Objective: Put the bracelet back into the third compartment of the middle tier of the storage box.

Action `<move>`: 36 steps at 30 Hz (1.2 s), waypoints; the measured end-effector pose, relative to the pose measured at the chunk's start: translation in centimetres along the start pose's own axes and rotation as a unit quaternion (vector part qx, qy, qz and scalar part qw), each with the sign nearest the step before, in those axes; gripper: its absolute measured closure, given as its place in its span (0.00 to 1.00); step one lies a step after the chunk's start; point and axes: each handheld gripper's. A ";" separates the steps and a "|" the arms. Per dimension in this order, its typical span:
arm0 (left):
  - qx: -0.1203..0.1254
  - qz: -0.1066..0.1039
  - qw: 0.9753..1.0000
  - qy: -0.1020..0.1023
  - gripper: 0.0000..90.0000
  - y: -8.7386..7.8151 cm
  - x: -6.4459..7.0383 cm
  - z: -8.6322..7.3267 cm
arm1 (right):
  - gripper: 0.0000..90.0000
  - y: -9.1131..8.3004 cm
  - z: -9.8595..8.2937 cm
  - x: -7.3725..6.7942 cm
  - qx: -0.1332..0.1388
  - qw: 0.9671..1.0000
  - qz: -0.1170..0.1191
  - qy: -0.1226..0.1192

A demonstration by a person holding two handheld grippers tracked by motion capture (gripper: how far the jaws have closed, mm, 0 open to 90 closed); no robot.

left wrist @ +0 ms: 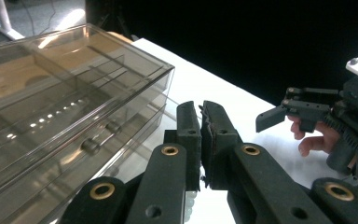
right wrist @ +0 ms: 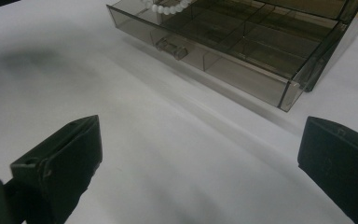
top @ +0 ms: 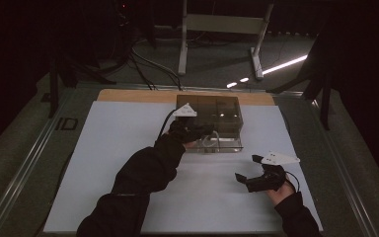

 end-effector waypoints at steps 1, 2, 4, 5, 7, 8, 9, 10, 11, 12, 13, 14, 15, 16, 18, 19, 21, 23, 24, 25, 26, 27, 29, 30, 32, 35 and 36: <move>0.000 0.000 1.000 0.000 0.98 0.0 0.0 0.0 | 0.00 0.0 0.0 0.0 -0.001 1.000 0.000 0.000; 0.003 -0.006 1.000 0.000 0.98 0.6 -0.1 0.2 | 0.00 0.0 0.0 0.0 -0.001 1.000 0.000 0.000; 0.000 -0.008 1.000 -0.001 0.98 1.0 -0.1 0.3 | 0.00 0.0 0.0 -0.1 0.000 1.000 0.001 -0.001; -0.001 -0.008 1.000 0.000 0.98 1.2 -0.1 0.4 | 0.00 -0.1 0.0 -0.1 0.000 1.000 0.000 -0.001; 0.002 -0.014 1.000 -0.002 0.98 1.6 -0.2 0.4 | 0.00 -0.1 0.0 0.0 0.001 1.000 0.001 0.000; 0.002 -0.015 1.000 -0.001 0.98 1.9 -0.2 0.4 | 0.00 -0.1 0.0 0.0 0.001 1.000 0.001 0.001; 0.002 -0.018 1.000 -0.003 0.98 2.1 -0.2 0.4 | 0.00 -0.1 0.0 0.0 0.001 1.000 0.001 0.001; 0.002 -0.020 1.000 -0.004 0.98 2.3 -0.2 0.4 | 0.00 -0.1 0.0 0.0 0.001 1.000 0.001 0.002; 0.000 -0.019 1.000 -0.002 0.98 2.5 -0.2 0.5 | 0.00 -0.1 0.0 0.0 0.000 1.000 0.001 0.001; -0.001 -0.022 1.000 0.000 0.98 2.7 -0.2 0.5 | 0.00 -0.1 0.0 0.0 0.001 1.000 0.001 0.001; -0.001 -0.022 1.000 0.000 0.98 2.9 -0.2 0.5 | 0.00 -0.1 0.0 0.0 0.001 1.000 0.002 0.002; 0.000 -0.024 1.000 -0.001 0.98 3.1 -0.2 0.6 | 0.00 -0.1 0.0 0.0 0.001 1.000 0.002 0.001; 0.000 -0.026 1.000 0.002 0.98 3.3 -0.2 0.6 | 0.00 -0.1 0.0 0.0 0.001 1.000 0.002 0.001; 0.000 -0.023 1.000 0.004 0.98 3.5 -0.3 0.6 | 0.00 -0.1 0.0 0.0 0.001 1.000 0.003 0.001; 0.006 -0.030 0.999 -0.013 0.98 3.9 -0.6 0.6 | 0.00 -0.1 -0.1 0.0 0.001 1.000 0.003 0.001; 0.009 -0.031 0.999 -0.015 0.98 4.1 -0.7 0.5 | 0.00 -0.1 -0.1 0.0 0.000 1.000 0.003 0.002; 0.006 -0.030 0.999 -0.009 0.98 4.5 -0.6 0.5 | 0.00 -0.1 -0.1 0.0 0.001 1.000 0.004 0.001; 0.004 -0.034 0.999 -0.012 0.98 5.0 -0.7 0.5 | 0.00 -0.2 -0.1 0.0 0.001 1.000 0.003 0.001; 0.004 -0.032 0.999 -0.011 0.98 5.3 -0.6 0.5 | 0.00 -0.2 -0.1 0.0 0.001 1.000 0.003 0.001; 0.001 -0.036 0.999 -0.012 0.98 5.5 -0.6 0.5 | 0.00 -0.2 -0.1 0.0 0.001 1.000 0.003 0.002; 0.000 -0.038 0.999 -0.011 0.98 5.7 -0.6 0.4 | 0.00 -0.2 -0.1 0.1 0.001 1.000 0.004 0.002; -0.005 -0.037 0.999 -0.010 0.98 6.0 -0.7 0.4 | 0.00 -0.2 -0.1 0.1 0.001 1.000 0.004 0.002; -0.013 -0.035 0.999 -0.009 0.98 6.6 -0.7 0.3 | 0.00 -0.2 -0.1 0.0 0.000 1.000 0.004 0.002; -0.015 -0.034 0.999 -0.011 0.98 6.8 -0.7 0.2 | 0.00 -0.2 -0.1 0.0 0.000 1.000 0.005 0.002; -0.021 -0.031 0.999 -0.007 0.98 7.2 -0.7 0.1 | 0.00 -0.2 -0.1 0.0 0.001 1.000 0.004 0.002; -0.035 -0.027 0.999 -0.002 0.98 7.9 -0.7 0.1 | 0.00 -0.2 -0.1 0.0 0.002 1.000 0.004 0.002; -0.037 -0.027 0.999 -0.003 0.98 8.0 -0.7 0.1 | 0.00 -0.3 -0.1 0.0 0.002 1.000 0.004 0.003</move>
Point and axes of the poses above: each handheld gripper's, and its own axes: y roughly forward along the jaws, z roughly out of its top, x roughly to its right, and after that the axes turned 5 degrees about -z, right-handed
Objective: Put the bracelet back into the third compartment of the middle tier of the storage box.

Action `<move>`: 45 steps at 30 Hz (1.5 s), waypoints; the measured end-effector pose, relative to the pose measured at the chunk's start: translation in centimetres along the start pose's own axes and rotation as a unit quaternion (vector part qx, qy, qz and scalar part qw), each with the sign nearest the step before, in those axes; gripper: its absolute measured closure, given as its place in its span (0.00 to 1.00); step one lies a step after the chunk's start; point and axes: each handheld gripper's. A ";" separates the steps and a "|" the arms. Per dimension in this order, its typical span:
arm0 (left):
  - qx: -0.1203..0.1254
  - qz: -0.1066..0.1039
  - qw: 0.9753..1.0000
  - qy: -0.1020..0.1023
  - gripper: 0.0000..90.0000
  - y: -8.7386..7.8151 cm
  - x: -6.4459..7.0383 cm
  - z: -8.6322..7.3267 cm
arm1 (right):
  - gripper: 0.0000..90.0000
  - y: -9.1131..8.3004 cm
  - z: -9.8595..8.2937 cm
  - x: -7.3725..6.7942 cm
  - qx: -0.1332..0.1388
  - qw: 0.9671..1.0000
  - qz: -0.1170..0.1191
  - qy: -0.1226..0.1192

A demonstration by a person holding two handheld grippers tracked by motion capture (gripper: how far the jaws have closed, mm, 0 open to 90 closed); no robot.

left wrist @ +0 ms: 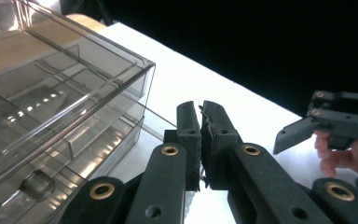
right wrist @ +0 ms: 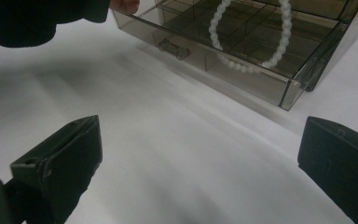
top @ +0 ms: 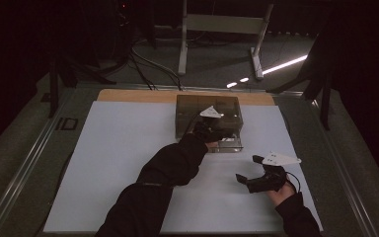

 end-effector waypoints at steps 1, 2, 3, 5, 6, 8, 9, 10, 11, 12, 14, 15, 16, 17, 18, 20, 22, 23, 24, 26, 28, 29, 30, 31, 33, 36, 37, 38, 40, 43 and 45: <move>-0.003 0.004 1.000 0.000 0.98 0.1 0.0 0.0 | 0.00 0.0 0.0 0.0 0.000 1.000 0.000 0.001; -0.006 0.007 1.000 -0.001 0.98 0.2 0.1 0.1 | 0.00 0.0 0.0 0.0 0.000 1.000 0.000 0.001; -0.009 0.008 1.000 -0.001 0.98 0.3 0.0 0.1 | 0.00 0.0 0.0 0.0 0.000 1.000 0.000 0.001; -0.013 0.018 1.000 -0.005 0.97 0.4 0.0 0.1 | 0.00 0.0 0.0 0.0 0.000 1.000 0.000 0.000; -0.014 0.018 1.000 -0.010 0.97 0.5 -0.1 0.1 | 0.00 0.0 0.0 0.0 0.000 1.000 0.001 0.000; -0.015 0.027 0.999 -0.009 0.96 0.5 -0.1 0.1 | 0.00 0.0 0.0 0.0 0.000 1.000 0.000 0.000; -0.013 0.029 0.999 -0.014 0.92 0.6 -0.2 0.1 | 0.00 0.0 0.0 0.0 0.000 1.000 0.000 0.000; -0.007 0.025 1.000 -0.015 0.89 0.5 -0.2 0.2 | 0.00 0.0 0.0 0.0 0.000 1.000 0.000 0.001; -0.003 0.026 1.000 -0.013 0.84 0.4 -0.2 0.2 | 0.00 0.0 0.0 0.0 0.000 1.000 0.000 0.001; -0.003 0.030 0.999 -0.015 0.80 0.3 -0.2 0.3 | 0.00 0.0 0.0 0.0 0.000 1.000 0.000 0.001; 0.003 0.045 0.999 -0.022 0.65 0.0 -0.2 0.4 | 0.00 0.0 0.0 0.0 0.000 1.000 0.000 0.000; 0.004 0.050 0.998 -0.028 0.61 -0.2 -0.3 0.4 | 0.00 -0.1 0.0 0.0 0.001 1.000 0.000 0.000; 0.007 0.048 0.998 -0.030 0.58 -0.4 -0.4 0.4 | 0.00 -0.1 0.0 0.0 0.001 1.000 0.000 0.000; 0.006 0.051 0.998 -0.026 0.56 -0.5 -0.3 0.4 | 0.00 -0.1 0.0 0.0 0.000 1.000 0.000 0.000; 0.005 0.052 0.998 -0.023 0.54 -0.7 -0.3 0.4 | 0.00 -0.1 0.0 0.0 0.001 1.000 0.000 0.000; 0.009 0.052 0.998 -0.025 0.48 -1.1 -0.2 0.3 | 0.00 -0.1 0.0 0.1 0.001 1.000 0.000 0.001; 0.017 0.047 0.998 -0.025 0.43 -1.6 0.0 0.3 | 0.00 0.0 0.0 0.0 0.001 1.000 0.000 0.000; 0.019 0.047 0.998 -0.027 0.39 -1.8 0.0 0.3 | 0.00 0.0 0.0 0.0 0.000 1.000 0.000 0.000; 0.019 0.041 0.999 -0.031 0.34 -1.9 0.0 0.3 | 0.00 0.0 0.0 0.0 0.000 1.000 0.000 0.000; 0.013 0.029 0.999 -0.025 0.26 -2.3 0.1 0.2 | 0.00 0.0 0.0 0.0 0.000 1.000 -0.001 0.000; 0.011 0.033 0.999 -0.020 0.22 -2.6 0.3 0.2 | 0.00 0.0 0.0 0.0 0.000 1.000 -0.001 -0.001; 0.012 0.039 0.999 -0.017 0.22 -2.8 0.4 0.2 | 0.00 0.0 0.0 0.0 0.000 1.000 -0.001 0.000; 0.014 0.042 0.999 -0.015 0.20 -3.1 0.5 0.2 | 0.00 0.0 0.0 0.0 0.000 1.000 -0.002 0.000; 0.015 0.045 0.999 -0.014 0.19 -3.2 0.5 0.2 | 0.00 0.0 0.0 0.0 0.000 1.000 -0.002 0.000; 0.018 0.049 0.999 -0.012 0.19 -3.5 0.5 0.1 | 0.00 0.0 0.0 0.0 0.000 1.000 -0.002 -0.001; 0.018 0.051 0.998 -0.013 0.11 -4.5 0.4 0.1 | 0.00 0.0 0.0 -0.1 -0.001 1.000 -0.001 -0.002; 0.019 0.053 0.998 -0.012 0.11 -4.8 0.4 0.1 | 0.00 0.0 0.0 -0.1 -0.001 1.000 -0.001 -0.002; 0.018 0.056 0.998 -0.008 0.11 -5.1 0.4 0.0 | 0.00 0.0 0.0 -0.1 -0.001 1.000 -0.001 -0.001; 0.021 0.059 0.998 -0.009 0.11 -5.8 0.3 -0.2 | 0.00 0.0 0.0 -0.1 -0.001 1.000 -0.002 -0.001; 0.026 0.067 0.997 -0.009 0.11 -6.9 0.1 -0.3 | 0.00 0.1 0.0 0.0 -0.001 1.000 -0.002 -0.002; 0.032 0.071 0.997 -0.012 0.11 -7.7 0.0 -0.4 | 0.00 0.1 0.0 -0.1 -0.002 1.000 -0.002 -0.002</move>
Point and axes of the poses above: each handheld gripper's, and its own axes: y roughly forward along the jaws, z roughly out of its top, x roughly to its right, and after that the axes turned 5 degrees about -z, right-handed
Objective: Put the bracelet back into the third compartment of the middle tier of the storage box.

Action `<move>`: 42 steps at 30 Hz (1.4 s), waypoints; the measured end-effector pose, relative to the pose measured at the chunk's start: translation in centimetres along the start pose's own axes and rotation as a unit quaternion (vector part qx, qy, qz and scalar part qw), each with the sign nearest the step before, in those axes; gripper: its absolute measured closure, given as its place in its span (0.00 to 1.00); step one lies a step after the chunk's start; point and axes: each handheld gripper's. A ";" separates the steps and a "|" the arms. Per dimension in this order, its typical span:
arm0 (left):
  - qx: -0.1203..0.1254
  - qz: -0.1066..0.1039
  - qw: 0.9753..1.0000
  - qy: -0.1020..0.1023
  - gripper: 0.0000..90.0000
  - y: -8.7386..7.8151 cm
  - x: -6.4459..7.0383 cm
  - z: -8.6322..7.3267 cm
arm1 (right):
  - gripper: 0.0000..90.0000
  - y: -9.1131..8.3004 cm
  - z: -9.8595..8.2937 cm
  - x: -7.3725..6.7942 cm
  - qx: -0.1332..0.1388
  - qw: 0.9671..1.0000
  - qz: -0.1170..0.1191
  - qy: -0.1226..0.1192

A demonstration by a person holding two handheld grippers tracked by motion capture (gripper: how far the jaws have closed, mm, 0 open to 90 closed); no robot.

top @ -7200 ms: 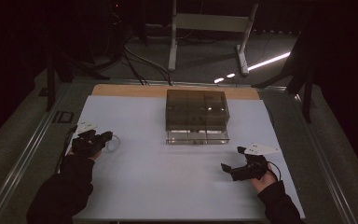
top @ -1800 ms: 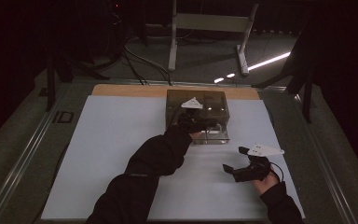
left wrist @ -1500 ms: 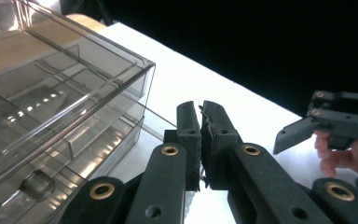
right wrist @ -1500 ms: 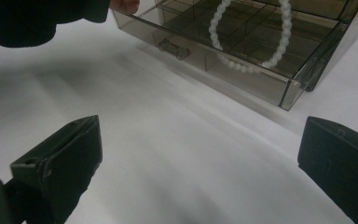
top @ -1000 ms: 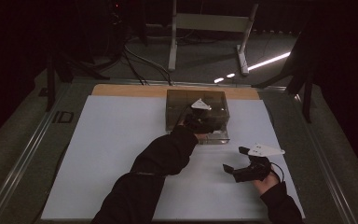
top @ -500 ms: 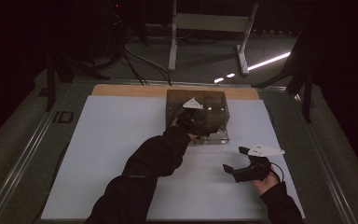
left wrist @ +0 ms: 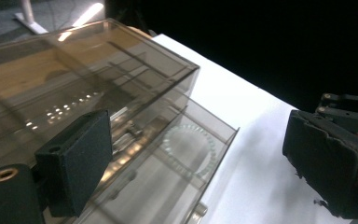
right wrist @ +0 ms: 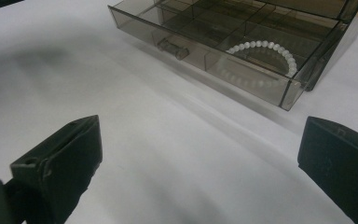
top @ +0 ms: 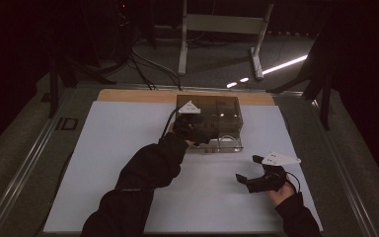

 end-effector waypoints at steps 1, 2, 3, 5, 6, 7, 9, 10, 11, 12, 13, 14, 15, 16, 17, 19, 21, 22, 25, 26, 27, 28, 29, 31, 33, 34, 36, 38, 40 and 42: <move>0.001 0.005 1.000 0.000 0.10 -0.4 -0.1 0.0 | 0.00 0.0 0.0 0.0 0.000 1.000 0.000 -0.001; 0.004 0.008 1.000 0.000 0.10 -0.8 -0.2 -0.1 | 0.00 0.0 0.0 0.0 0.000 1.000 0.000 -0.001; 0.007 0.011 1.000 -0.001 0.10 -1.2 -0.4 -0.1 | 0.00 0.0 0.0 0.0 0.000 1.000 0.000 0.000; 0.006 0.013 1.000 -0.002 0.06 -2.0 -0.6 -0.3 | 0.00 0.1 0.0 0.0 -0.001 1.000 0.000 0.001; 0.005 0.012 1.000 -0.003 0.04 -2.3 -0.7 -0.4 | 0.00 0.1 0.0 0.0 -0.002 1.000 0.000 0.001; 0.005 0.010 1.000 -0.004 0.04 -2.7 -0.8 -0.5 | 0.00 0.1 0.0 0.0 -0.002 1.000 0.000 0.001; 0.006 0.018 1.000 0.002 0.04 -3.4 -0.7 -0.8 | 0.00 0.1 0.0 0.0 -0.003 1.000 0.000 0.001; 0.007 0.018 1.000 0.000 0.04 -3.8 -0.8 -0.9 | 0.00 0.1 0.0 0.0 -0.004 1.000 -0.001 0.000; 0.008 0.019 1.000 -0.001 0.04 -4.2 -0.8 -1.0 | 0.00 0.1 0.0 0.0 -0.004 1.000 0.000 0.000; 0.008 0.023 1.000 -0.001 0.04 -4.5 -0.9 -1.2 | 0.00 0.1 0.0 0.0 -0.004 1.000 0.000 0.001; 0.007 0.028 1.000 -0.002 0.04 -4.9 -1.1 -1.3 | 0.00 0.1 0.0 0.0 -0.004 1.000 -0.001 0.001; 0.004 0.034 0.999 -0.002 0.03 -5.3 -1.2 -1.4 | 0.00 0.2 0.0 -0.1 -0.004 1.000 -0.001 0.000; 0.005 0.037 0.999 -0.001 0.03 -5.6 -1.3 -1.6 | 0.00 0.2 0.0 -0.1 -0.004 1.000 0.000 -0.001; 0.005 0.039 0.999 0.000 0.03 -6.0 -1.4 -1.8 | 0.00 0.2 0.0 -0.1 -0.004 1.000 0.000 -0.001; 0.005 0.043 0.999 -0.001 0.03 -6.4 -1.6 -2.0 | 0.00 0.2 0.0 -0.1 -0.004 1.000 0.000 -0.001; 0.008 0.047 0.999 -0.002 0.03 -7.2 -1.8 -2.4 | 0.00 0.2 0.0 -0.1 -0.003 1.000 0.001 -0.001; 0.010 0.053 0.999 -0.005 0.04 -7.9 -2.1 -2.8 | 0.00 0.2 0.0 -0.1 -0.004 1.000 0.001 -0.002; 0.011 0.055 0.998 -0.007 0.03 -8.3 -2.2 -3.0 | 0.00 0.3 0.0 -0.1 -0.004 1.000 0.002 -0.002; 0.013 0.066 0.998 -0.002 0.03 -9.2 -2.5 -3.7 | 0.00 0.3 0.0 -0.2 -0.005 1.000 0.002 -0.002; 0.015 0.067 0.998 -0.005 0.03 -9.5 -2.6 -3.9 | 0.00 0.3 0.0 -0.2 -0.005 1.000 0.002 -0.002; 0.017 0.069 0.997 -0.007 0.03 -9.8 -2.6 -4.2 | 0.00 0.3 0.0 -0.2 -0.005 1.000 0.002 -0.002; 0.018 0.071 0.997 -0.008 0.03 -10.1 -2.7 -4.4 | 0.00 0.3 0.0 -0.2 -0.005 1.000 0.002 -0.002; 0.018 0.071 0.997 -0.008 0.04 -10.1 -2.7 -4.4 | 0.00 0.3 0.0 -0.2 -0.005 1.000 0.002 -0.002; 0.021 0.077 0.997 -0.004 0.04 -10.9 -2.9 -5.0 | 0.00 0.4 0.0 -0.2 -0.006 1.000 0.002 -0.002; 0.026 0.078 0.997 -0.006 0.04 -11.5 -2.9 -5.5 | 0.00 0.5 0.0 -0.2 -0.006 1.000 0.004 -0.002; 0.026 0.078 0.997 -0.007 0.04 -11.9 -2.9 -5.7 | 0.00 0.5 0.0 -0.2 -0.007 1.000 0.004 -0.001; 0.026 0.083 0.996 -0.006 0.04 -12.4 -3.0 -6.2 | 0.00 0.7 0.0 -0.3 -0.009 1.000 0.006 -0.004; 0.027 0.088 0.996 -0.007 0.04 -13.1 -3.1 -6.8 | 0.00 0.7 0.0 -0.4 -0.010 1.000 0.006 -0.004; 0.030 0.094 0.995 -0.008 0.04 -13.7 -3.2 -7.5 | 0.00 0.7 0.0 -0.4 -0.010 1.000 0.005 -0.004; 0.030 0.100 0.994 -0.013 0.04 -14.2 -3.4 -8.0 | 0.00 0.6 0.0 -0.3 -0.008 1.000 0.004 -0.004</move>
Point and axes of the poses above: each handheld gripper's, and its own axes: y roughly forward along the jaws, z roughly out of its top, x roughly to its right, and after that the axes turned 5 degrees about -z, right-handed
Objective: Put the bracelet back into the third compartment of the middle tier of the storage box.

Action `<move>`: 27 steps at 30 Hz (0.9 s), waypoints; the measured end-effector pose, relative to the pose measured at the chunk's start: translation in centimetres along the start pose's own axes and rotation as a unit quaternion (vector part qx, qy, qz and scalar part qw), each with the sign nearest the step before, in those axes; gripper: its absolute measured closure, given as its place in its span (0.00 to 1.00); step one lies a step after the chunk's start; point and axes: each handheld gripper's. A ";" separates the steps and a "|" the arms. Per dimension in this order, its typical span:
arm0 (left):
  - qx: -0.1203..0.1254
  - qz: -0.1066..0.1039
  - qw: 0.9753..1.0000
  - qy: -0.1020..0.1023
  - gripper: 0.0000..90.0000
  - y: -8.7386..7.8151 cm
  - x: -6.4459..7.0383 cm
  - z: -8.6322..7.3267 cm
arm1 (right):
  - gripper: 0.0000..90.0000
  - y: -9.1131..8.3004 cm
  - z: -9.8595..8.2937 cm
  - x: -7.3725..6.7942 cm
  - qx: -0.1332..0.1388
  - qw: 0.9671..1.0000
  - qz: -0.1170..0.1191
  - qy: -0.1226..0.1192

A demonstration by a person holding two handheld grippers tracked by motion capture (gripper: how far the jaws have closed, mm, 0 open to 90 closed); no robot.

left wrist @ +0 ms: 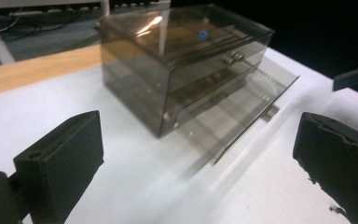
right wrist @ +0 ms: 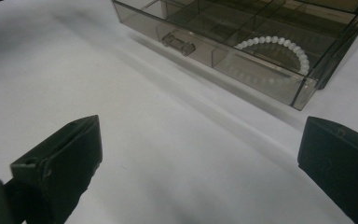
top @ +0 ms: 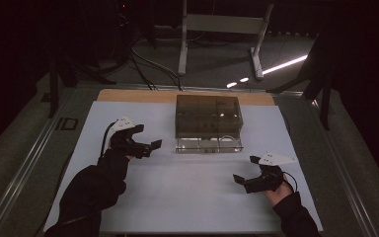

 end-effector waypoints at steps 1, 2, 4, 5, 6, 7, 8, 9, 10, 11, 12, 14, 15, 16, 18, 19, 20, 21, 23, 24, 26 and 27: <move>0.001 0.001 1.000 -0.002 0.04 -0.2 -0.2 -0.3 | 0.00 0.0 0.0 0.0 0.001 1.000 0.000 0.001; 0.001 0.003 1.000 -0.003 0.04 -0.5 -0.3 -0.6 | 0.00 0.0 0.0 0.0 0.001 1.000 0.000 0.002; 0.002 0.006 1.000 -0.005 0.04 -0.7 -0.4 -0.9 | 0.00 0.0 0.0 0.0 0.000 1.000 0.000 0.001; 0.003 0.007 1.000 -0.014 0.04 -1.2 -0.6 -1.7 | 0.00 0.1 0.0 0.0 -0.001 1.000 0.001 0.001; 0.002 0.009 1.000 -0.015 0.04 -1.3 -0.6 -1.9 | 0.00 0.1 0.0 0.0 -0.002 1.000 0.002 0.001; 0.001 0.011 1.000 -0.013 0.04 -1.4 -0.6 -2.2 | 0.00 0.1 0.0 0.0 -0.002 1.000 0.002 0.001; -0.001 0.013 1.000 -0.014 0.04 -1.6 -0.5 -2.5 | 0.00 0.1 0.0 0.0 -0.001 1.000 0.002 0.001; -0.003 0.013 1.000 -0.013 0.04 -1.7 -0.6 -2.8 | 0.00 0.1 0.0 0.0 -0.001 1.000 0.002 0.002; -0.002 0.015 1.000 -0.016 0.04 -1.9 -0.6 -3.0 | 0.00 0.1 0.0 0.0 -0.001 1.000 0.001 0.003; -0.004 0.016 1.000 -0.015 0.04 -2.0 -0.6 -3.2 | 0.00 0.1 0.0 0.0 -0.001 1.000 0.001 0.004; -0.004 0.017 1.000 -0.015 0.03 -2.2 -0.5 -3.5 | 0.00 0.1 0.0 0.0 -0.001 1.000 0.001 0.005; -0.004 0.018 1.000 -0.017 0.04 -2.6 -0.6 -3.9 | 0.00 0.1 0.0 0.0 -0.001 1.000 0.001 0.005; -0.003 0.021 1.000 -0.015 0.04 -2.8 -0.5 -4.2 | 0.00 0.1 0.0 0.0 -0.001 1.000 0.001 0.004; -0.004 0.024 1.000 -0.014 0.04 -2.9 -0.5 -4.4 | 0.00 0.1 0.0 0.0 -0.001 1.000 0.001 0.005; -0.003 0.031 0.999 -0.012 0.03 -3.2 -0.5 -4.8 | 0.00 0.1 0.0 0.0 -0.002 1.000 0.002 0.005; -0.006 0.032 0.999 -0.011 0.04 -3.4 -0.5 -5.1 | 0.00 0.2 0.0 0.0 -0.002 1.000 0.002 0.005; -0.006 0.036 0.999 -0.010 0.04 -3.5 -0.5 -5.4 | 0.00 0.2 0.0 0.0 -0.002 1.000 0.002 0.005; -0.007 0.039 0.999 -0.008 0.04 -3.7 -0.4 -5.6 | 0.00 0.2 0.0 0.0 -0.002 1.000 0.002 0.005; -0.004 0.041 0.999 -0.012 0.04 -3.9 -0.5 -6.2 | 0.00 0.2 0.0 0.0 -0.003 1.000 0.002 0.005; -0.002 0.043 0.999 -0.015 0.04 -4.0 -0.5 -6.4 | 0.00 0.2 0.0 0.0 -0.003 1.000 0.002 0.005; -0.006 0.043 0.999 -0.018 0.04 -4.1 -0.6 -6.8 | 0.00 0.2 0.0 0.0 -0.004 1.000 0.002 0.005; -0.010 0.047 0.999 -0.017 0.03 -4.2 -0.5 -7.1 | 0.00 0.2 0.0 0.0 -0.003 1.000 0.001 0.005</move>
Point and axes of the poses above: each handheld gripper's, and its own axes: y roughly forward along the jaws, z roughly out of its top, x roughly to its right, and after that the axes turned 5 degrees about -z, right-handed
